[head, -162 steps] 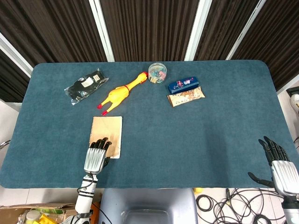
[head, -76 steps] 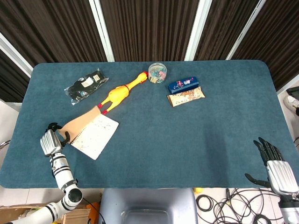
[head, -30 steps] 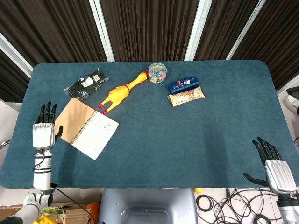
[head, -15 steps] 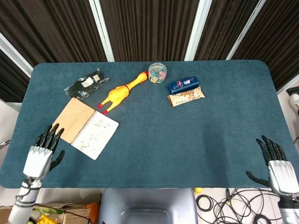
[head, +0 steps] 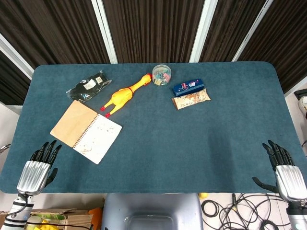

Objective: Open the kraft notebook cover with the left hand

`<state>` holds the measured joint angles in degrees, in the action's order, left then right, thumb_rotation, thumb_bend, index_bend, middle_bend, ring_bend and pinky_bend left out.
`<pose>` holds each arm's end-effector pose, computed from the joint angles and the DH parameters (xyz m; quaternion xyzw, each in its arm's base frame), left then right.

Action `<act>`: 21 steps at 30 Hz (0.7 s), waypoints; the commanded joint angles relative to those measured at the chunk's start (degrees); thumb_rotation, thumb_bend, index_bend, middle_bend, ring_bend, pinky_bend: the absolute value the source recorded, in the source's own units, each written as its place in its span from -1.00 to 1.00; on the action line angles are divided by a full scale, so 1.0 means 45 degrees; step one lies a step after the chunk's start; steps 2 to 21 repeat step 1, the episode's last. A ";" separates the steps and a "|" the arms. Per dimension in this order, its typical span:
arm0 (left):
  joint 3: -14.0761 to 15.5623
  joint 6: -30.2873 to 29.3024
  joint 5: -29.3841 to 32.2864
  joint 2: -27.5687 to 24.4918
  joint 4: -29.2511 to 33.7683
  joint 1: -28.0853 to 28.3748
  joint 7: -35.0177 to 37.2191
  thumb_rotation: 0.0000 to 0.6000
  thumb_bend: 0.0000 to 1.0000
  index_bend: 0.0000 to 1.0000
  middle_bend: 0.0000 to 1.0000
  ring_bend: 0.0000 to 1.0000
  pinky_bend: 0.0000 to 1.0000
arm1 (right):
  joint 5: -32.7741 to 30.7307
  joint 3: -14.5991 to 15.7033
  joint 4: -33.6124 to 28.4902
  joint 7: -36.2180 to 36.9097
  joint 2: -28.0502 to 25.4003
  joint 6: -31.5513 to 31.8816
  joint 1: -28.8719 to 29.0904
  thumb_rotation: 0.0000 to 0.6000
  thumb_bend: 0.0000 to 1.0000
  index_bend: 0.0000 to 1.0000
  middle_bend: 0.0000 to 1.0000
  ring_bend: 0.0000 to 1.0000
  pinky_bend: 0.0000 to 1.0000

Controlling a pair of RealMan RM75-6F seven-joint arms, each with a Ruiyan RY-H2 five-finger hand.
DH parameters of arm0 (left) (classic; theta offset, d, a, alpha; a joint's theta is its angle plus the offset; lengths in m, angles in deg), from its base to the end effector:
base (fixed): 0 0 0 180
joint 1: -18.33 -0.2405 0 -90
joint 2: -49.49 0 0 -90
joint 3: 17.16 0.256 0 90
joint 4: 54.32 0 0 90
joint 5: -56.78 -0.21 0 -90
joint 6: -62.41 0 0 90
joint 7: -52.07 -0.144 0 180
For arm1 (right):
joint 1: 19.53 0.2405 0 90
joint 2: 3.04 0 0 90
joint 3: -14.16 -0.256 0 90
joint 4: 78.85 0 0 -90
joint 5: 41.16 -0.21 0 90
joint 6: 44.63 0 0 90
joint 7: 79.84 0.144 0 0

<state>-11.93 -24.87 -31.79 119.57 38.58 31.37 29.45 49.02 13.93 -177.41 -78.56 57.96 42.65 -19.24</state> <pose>-0.2759 0.1906 0.1100 -0.7020 -0.2626 -0.3268 0.5757 -0.2982 -0.1462 0.1618 0.5869 -0.4202 0.3991 0.5654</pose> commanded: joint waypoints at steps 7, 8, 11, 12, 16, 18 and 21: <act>-0.0089 -0.0017 -0.0175 0.0061 -0.0078 -0.0049 -0.0087 1.00 -0.19 -0.75 -0.91 -0.87 -0.43 | 0.0015 0.0005 0.0007 0.0007 0.0005 0.0010 -0.0006 1.00 -0.86 -1.00 -1.00 -1.00 -0.82; -0.0089 -0.0017 -0.0175 0.0061 -0.0078 -0.0049 -0.0087 1.00 -0.19 -0.75 -0.91 -0.87 -0.43 | 0.0015 0.0005 0.0007 0.0007 0.0005 0.0010 -0.0006 1.00 -0.86 -1.00 -1.00 -1.00 -0.82; -0.0089 -0.0017 -0.0175 0.0061 -0.0078 -0.0049 -0.0087 1.00 -0.19 -0.75 -0.91 -0.87 -0.43 | 0.0015 0.0005 0.0007 0.0007 0.0005 0.0010 -0.0006 1.00 -0.86 -1.00 -1.00 -1.00 -0.82; -0.0089 -0.0017 -0.0175 0.0061 -0.0078 -0.0049 -0.0087 1.00 -0.19 -0.75 -0.91 -0.87 -0.43 | 0.0015 0.0005 0.0007 0.0007 0.0005 0.0010 -0.0006 1.00 -0.86 -1.00 -1.00 -1.00 -0.82; -0.0089 -0.0017 -0.0175 0.0061 -0.0078 -0.0049 -0.0087 1.00 -0.19 -0.75 -0.91 -0.87 -0.43 | 0.0015 0.0005 0.0007 0.0007 0.0005 0.0010 -0.0006 1.00 -0.86 -1.00 -1.00 -1.00 -0.82; -0.0089 -0.0017 -0.0175 0.0061 -0.0078 -0.0049 -0.0087 1.00 -0.19 -0.75 -0.91 -0.87 -0.43 | 0.0015 0.0005 0.0007 0.0007 0.0005 0.0010 -0.0006 1.00 -0.86 -1.00 -1.00 -1.00 -0.82; -0.0089 -0.0017 -0.0175 0.0061 -0.0078 -0.0049 -0.0087 1.00 -0.19 -0.75 -0.91 -0.87 -0.43 | 0.0015 0.0005 0.0007 0.0007 0.0005 0.0010 -0.0006 1.00 -0.86 -1.00 -1.00 -1.00 -0.82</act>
